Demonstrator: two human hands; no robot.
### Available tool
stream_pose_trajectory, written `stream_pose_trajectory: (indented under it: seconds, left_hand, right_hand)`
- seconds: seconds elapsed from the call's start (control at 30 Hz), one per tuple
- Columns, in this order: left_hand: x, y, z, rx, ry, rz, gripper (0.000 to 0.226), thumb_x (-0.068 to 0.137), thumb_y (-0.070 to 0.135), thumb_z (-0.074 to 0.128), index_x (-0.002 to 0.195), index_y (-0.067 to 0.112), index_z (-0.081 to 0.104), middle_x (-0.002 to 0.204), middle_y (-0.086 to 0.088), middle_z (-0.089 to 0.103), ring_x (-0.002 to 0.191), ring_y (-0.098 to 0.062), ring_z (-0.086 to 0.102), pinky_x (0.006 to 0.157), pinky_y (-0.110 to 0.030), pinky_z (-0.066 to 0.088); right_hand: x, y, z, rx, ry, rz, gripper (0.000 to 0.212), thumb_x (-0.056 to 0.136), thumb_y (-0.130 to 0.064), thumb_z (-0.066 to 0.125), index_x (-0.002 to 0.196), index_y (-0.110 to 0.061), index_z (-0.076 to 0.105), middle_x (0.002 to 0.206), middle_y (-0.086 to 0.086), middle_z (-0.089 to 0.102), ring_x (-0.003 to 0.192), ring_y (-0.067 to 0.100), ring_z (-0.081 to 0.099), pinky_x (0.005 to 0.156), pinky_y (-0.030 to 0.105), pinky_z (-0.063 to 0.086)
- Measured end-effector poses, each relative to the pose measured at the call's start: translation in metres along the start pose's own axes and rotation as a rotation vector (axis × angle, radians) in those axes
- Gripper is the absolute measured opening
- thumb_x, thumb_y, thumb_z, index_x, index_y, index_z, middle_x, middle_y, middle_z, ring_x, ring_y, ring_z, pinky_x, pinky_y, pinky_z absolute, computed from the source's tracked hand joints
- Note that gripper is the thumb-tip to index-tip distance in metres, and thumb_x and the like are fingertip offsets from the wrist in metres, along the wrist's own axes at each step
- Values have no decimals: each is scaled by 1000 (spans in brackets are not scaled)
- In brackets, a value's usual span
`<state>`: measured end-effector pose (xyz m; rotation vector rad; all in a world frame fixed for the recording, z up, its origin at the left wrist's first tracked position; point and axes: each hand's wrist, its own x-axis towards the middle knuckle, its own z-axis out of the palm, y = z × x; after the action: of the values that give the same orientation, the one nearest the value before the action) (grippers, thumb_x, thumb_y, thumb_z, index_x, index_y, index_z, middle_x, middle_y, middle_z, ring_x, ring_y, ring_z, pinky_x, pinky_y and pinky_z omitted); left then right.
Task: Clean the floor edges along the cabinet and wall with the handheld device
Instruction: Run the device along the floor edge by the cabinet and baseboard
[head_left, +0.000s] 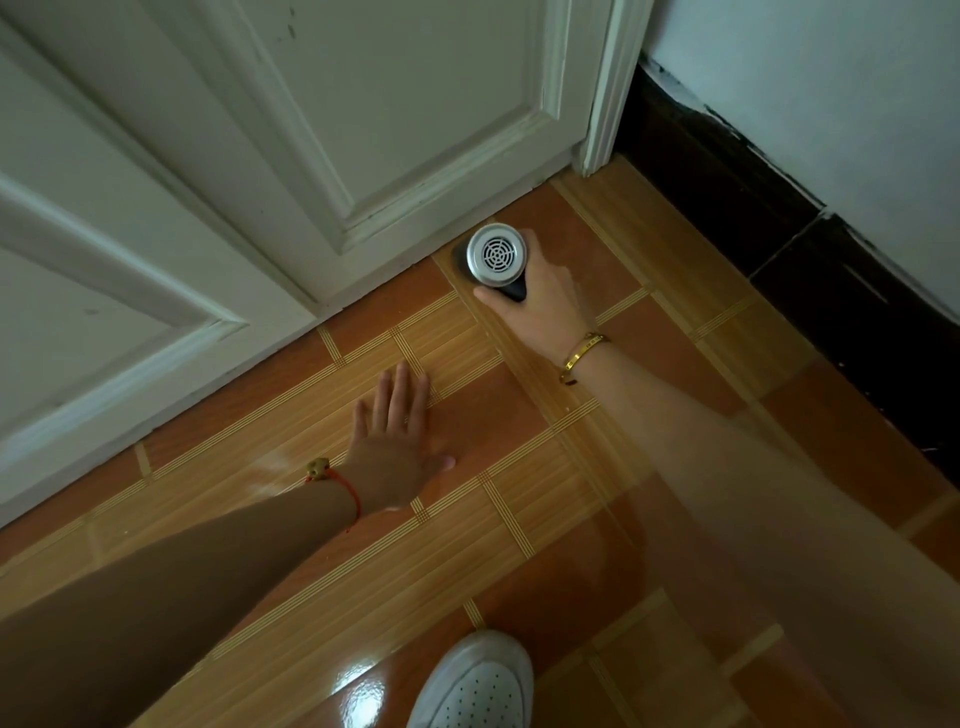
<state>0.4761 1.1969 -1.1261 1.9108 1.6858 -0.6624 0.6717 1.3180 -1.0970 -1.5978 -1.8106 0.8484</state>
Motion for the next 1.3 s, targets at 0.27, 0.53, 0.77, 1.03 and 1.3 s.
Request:
stream_pose_trajectory:
  seconds: [0.27,0.53,0.77,1.03,1.3]
  left_hand:
    - [0,1,-1,20,-17,-8,100,95,62,38,146,18,-36,150,-8,-48,141,-29,-38,121,-56,-7]
    - [2,3,-1,29,-38,-34,101,95,61,39,144,19,-39,149,-7,-49,140,-28,-40,121,-56,-8]
    - [1,4,-2,69,-43,-43,100,96,61,37,144,17,-39,148,-9,-49,141,-30,-39,121,-57,-5]
    - [4,4,-2,72,-54,-56,102,95,61,38,143,18,-40,147,-8,-50,141,-29,-38,121,-56,-7]
    - [1,3,0,62,-6,-40,101,94,62,39,146,19,-36,152,-9,-45,144,-30,-35,121,-55,-5]
  right_hand:
    - [9,5,-13,-12,127,95,58,83,-39,69,131,-20,42,112,0,68,98,24,66,79,41,56]
    - [0,-6,6,18,-50,-20,60,82,-44,69,131,-20,44,113,-1,68,100,21,66,81,34,54]
    - [14,-1,-10,-13,99,109,59,85,-39,68,133,-19,40,115,2,67,98,24,66,75,30,50]
    - [-2,0,-3,62,60,54,56,81,-38,72,127,-21,44,110,-3,67,95,19,67,77,33,56]
    - [-38,6,-11,53,13,51,59,80,-44,70,128,-22,45,111,-3,67,98,18,67,79,39,58]
